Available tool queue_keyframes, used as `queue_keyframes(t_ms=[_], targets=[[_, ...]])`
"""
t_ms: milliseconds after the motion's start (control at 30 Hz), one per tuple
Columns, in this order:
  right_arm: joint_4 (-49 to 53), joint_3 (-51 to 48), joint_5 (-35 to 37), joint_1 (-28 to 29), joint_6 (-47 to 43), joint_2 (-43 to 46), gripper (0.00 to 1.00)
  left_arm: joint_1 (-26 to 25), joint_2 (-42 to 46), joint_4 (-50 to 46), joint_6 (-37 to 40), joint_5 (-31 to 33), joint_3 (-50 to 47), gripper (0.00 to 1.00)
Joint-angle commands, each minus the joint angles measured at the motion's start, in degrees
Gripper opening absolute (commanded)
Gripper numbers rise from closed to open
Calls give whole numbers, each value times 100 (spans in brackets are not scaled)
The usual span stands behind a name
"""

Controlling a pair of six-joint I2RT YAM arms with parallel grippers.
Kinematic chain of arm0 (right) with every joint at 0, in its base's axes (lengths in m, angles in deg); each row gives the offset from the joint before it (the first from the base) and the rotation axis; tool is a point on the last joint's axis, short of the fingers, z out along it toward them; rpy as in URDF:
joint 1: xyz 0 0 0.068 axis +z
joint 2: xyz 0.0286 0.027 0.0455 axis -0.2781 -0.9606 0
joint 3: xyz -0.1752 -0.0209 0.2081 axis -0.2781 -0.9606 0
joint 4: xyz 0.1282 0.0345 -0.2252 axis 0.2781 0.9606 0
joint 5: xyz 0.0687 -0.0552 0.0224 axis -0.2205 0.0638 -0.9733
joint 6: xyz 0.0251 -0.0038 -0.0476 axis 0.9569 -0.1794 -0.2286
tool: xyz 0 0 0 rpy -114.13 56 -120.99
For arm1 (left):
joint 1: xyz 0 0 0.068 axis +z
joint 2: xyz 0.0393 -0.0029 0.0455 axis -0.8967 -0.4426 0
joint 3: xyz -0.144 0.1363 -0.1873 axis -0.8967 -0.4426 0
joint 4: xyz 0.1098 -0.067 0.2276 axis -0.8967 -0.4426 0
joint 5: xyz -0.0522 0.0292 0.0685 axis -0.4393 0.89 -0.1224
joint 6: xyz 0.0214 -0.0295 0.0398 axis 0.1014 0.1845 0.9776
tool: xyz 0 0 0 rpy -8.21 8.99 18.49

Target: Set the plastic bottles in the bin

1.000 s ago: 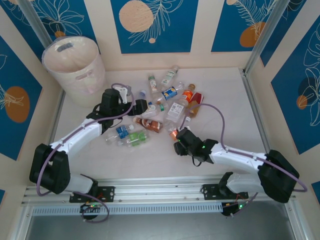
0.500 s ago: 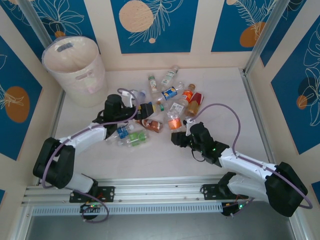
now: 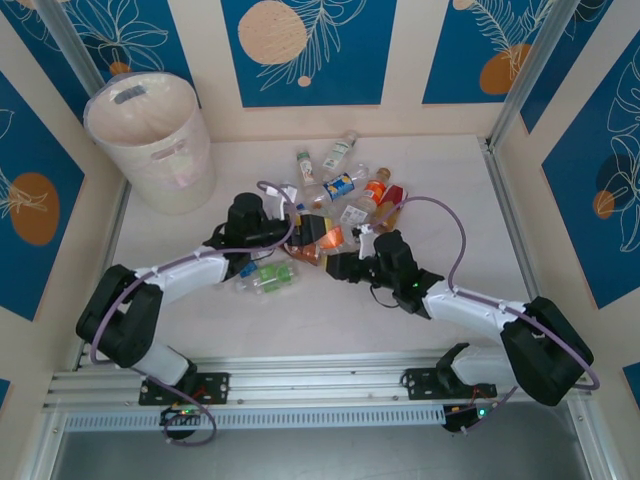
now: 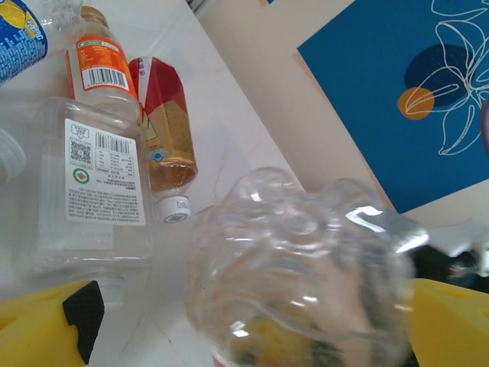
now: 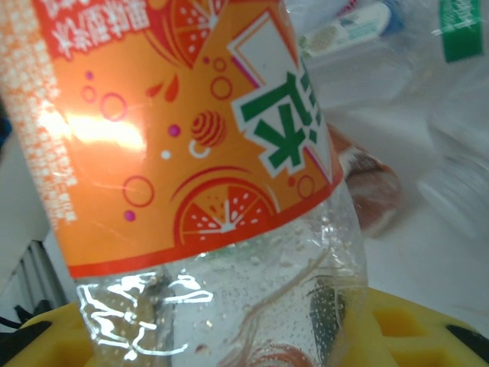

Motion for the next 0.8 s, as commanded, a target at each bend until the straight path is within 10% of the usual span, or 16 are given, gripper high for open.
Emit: queue_keyframes(t_ms=[0, 500, 767], targets=[[-432, 253, -348, -34, 110, -99, 16, -58, -170, 393, -139, -81, 207, 100], [-816, 316, -877, -45, 144, -151, 24, -201, -539, 775, -457, -529, 393, 58], [-641, 304, -842, -93, 113, -38, 44, -202, -408, 389, -160, -371, 450, 46]])
